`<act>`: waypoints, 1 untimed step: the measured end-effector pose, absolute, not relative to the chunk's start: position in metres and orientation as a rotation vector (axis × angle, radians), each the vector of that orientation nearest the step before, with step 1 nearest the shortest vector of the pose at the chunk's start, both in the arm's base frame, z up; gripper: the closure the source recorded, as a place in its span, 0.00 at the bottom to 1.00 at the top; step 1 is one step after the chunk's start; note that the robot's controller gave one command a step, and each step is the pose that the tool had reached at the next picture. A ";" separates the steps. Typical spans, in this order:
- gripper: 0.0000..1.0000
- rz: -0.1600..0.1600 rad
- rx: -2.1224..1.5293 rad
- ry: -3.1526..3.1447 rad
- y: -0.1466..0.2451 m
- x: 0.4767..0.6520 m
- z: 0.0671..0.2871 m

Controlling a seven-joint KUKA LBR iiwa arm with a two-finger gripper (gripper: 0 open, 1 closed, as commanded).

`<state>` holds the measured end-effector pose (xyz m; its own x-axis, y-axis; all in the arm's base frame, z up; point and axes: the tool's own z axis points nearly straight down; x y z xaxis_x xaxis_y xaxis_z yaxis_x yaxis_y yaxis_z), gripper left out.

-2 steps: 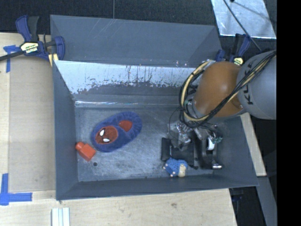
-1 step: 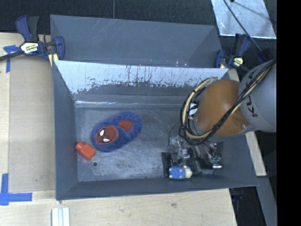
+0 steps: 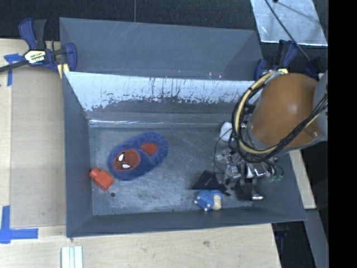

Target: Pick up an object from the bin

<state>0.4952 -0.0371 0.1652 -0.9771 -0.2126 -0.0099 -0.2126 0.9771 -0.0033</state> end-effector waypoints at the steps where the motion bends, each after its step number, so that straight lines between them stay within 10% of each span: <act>1: 1.00 -0.002 -0.350 3.109 -0.003 0.513 0.315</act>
Offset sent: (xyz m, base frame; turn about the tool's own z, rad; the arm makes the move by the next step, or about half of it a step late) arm 0.0152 0.0336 0.1451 -0.0083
